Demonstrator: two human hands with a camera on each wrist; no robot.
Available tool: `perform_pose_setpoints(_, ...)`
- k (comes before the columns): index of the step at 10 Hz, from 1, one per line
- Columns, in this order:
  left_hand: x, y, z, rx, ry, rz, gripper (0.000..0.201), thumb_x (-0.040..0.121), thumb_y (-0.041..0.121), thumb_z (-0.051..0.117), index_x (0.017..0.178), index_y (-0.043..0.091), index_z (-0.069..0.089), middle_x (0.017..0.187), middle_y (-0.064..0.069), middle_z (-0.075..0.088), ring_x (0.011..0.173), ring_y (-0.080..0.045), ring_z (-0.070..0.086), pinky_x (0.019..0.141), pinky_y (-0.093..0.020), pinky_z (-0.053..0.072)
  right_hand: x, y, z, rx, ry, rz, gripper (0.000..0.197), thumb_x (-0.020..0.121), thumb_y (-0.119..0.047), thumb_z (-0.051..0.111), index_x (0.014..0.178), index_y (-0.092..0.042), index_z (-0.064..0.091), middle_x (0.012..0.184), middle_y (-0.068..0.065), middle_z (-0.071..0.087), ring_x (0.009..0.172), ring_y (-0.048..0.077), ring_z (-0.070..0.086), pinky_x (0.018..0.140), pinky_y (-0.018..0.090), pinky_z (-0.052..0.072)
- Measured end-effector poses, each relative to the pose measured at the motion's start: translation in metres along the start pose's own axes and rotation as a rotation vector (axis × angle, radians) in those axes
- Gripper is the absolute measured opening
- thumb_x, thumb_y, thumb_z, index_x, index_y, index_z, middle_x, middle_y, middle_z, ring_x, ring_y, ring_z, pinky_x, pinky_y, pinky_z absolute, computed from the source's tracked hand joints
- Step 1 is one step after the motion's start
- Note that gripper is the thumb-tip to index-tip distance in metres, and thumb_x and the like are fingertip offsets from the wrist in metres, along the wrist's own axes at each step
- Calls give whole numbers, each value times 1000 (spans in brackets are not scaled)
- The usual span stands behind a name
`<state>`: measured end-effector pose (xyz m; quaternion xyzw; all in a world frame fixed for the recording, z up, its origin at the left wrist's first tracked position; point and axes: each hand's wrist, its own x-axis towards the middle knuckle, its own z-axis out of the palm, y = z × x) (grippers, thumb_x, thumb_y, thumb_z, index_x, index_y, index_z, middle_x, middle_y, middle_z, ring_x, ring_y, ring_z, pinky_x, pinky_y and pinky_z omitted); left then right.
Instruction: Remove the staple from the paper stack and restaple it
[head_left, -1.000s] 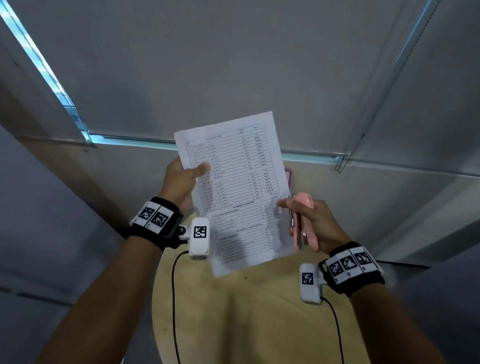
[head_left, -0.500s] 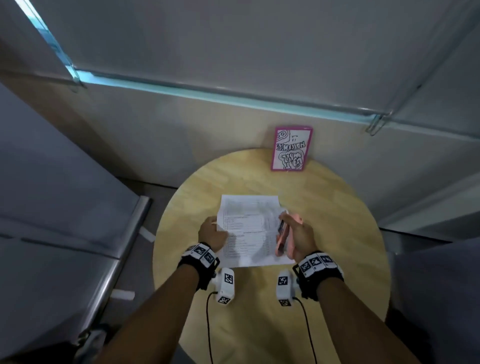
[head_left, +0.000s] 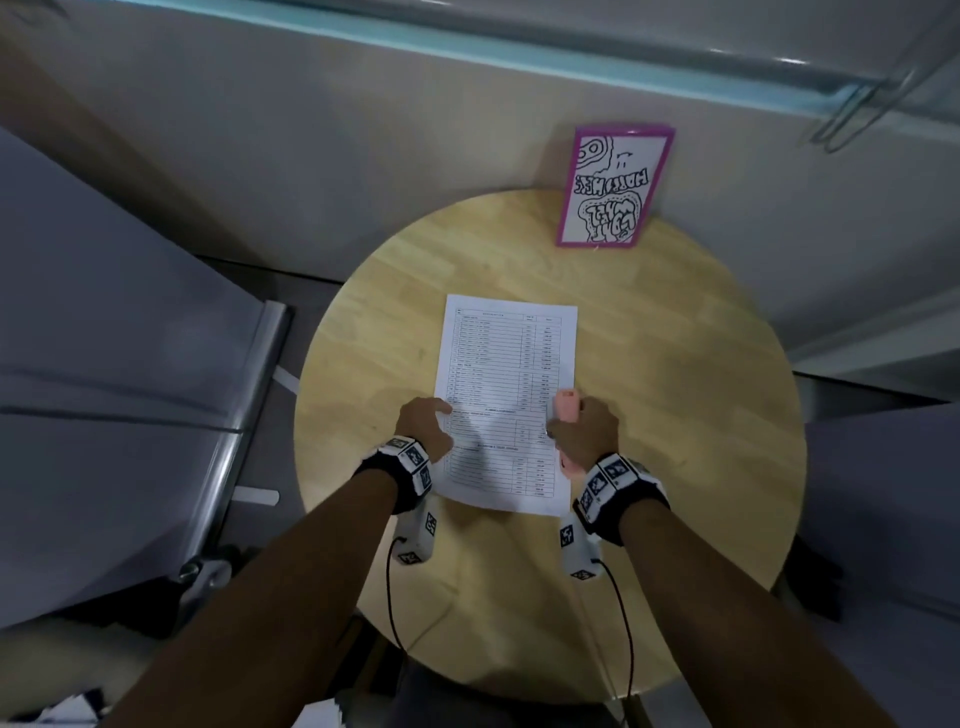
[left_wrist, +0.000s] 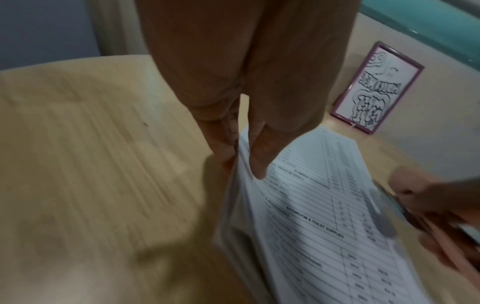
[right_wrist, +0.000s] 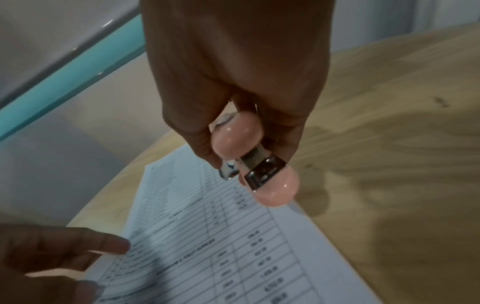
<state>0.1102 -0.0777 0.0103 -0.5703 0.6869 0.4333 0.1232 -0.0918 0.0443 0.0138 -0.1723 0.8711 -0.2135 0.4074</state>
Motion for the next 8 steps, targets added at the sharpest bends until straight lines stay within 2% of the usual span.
perform_pose_setpoints(1,2,0,4,58,-14,5,57,75,6,74,130,13,58,133,-11,58,121,-28,56,92,-29,49,6,-21,10,-42,-11,-50,37,82,-17,79,113,-2,64,101,6,66,91,24,65,75,27,48)
perform_pose_setpoints(2,-1,-3,7,138,-28,35,62,72,8,73,128,20,52,117,-11,62,100,-29,62,72,-31,51,15,-36,25,-81,-6,-77,39,81,-24,81,108,0,66,97,8,65,85,23,61,71,26,46)
perform_pose_setpoints(3,-4,-7,10,224,-33,76,64,71,7,69,128,26,45,103,-12,63,84,-29,62,63,-35,53,21,-44,37,-147,-25,-85,27,83,-24,77,94,-4,63,89,8,63,82,24,62,66,28,45)
perform_pose_setpoints(4,-9,-14,13,267,-17,87,63,74,9,65,128,30,39,92,-10,63,74,-29,61,61,-38,56,22,-49,43,-265,5,-100,36,84,-34,75,104,-6,62,95,5,60,92,28,65,74,35,54)
perform_pose_setpoints(5,-14,-19,13,289,5,115,63,79,13,62,132,33,36,83,-6,62,67,-28,57,59,-35,54,26,-48,48,-288,62,-148,50,81,-54,68,96,-6,66,97,11,68,95,32,69,74,36,57)
perform_pose_setpoints(6,-19,-25,10,299,-20,125,67,80,15,61,137,36,31,86,-6,65,74,-31,63,62,-35,54,24,-42,43,-291,43,-161,52,80,-60,70,79,-9,60,84,10,65,80,28,66,63,29,46)
perform_pose_setpoints(7,-26,-32,3,301,-107,99,84,76,16,65,145,40,22,92,-10,68,83,-34,66,67,-37,56,9,-36,24,-223,23,-121,52,82,-60,72,77,-10,55,75,2,57,68,20,57,57,24,40)
perform_pose_setpoints(8,-38,-53,-4,186,-160,89,84,74,24,59,149,40,23,92,-19,70,86,-41,66,72,-44,56,-3,3,15,-251,-28,-215,56,89,-62,63,63,-18,41,64,-6,41,57,10,40,51,25,25)
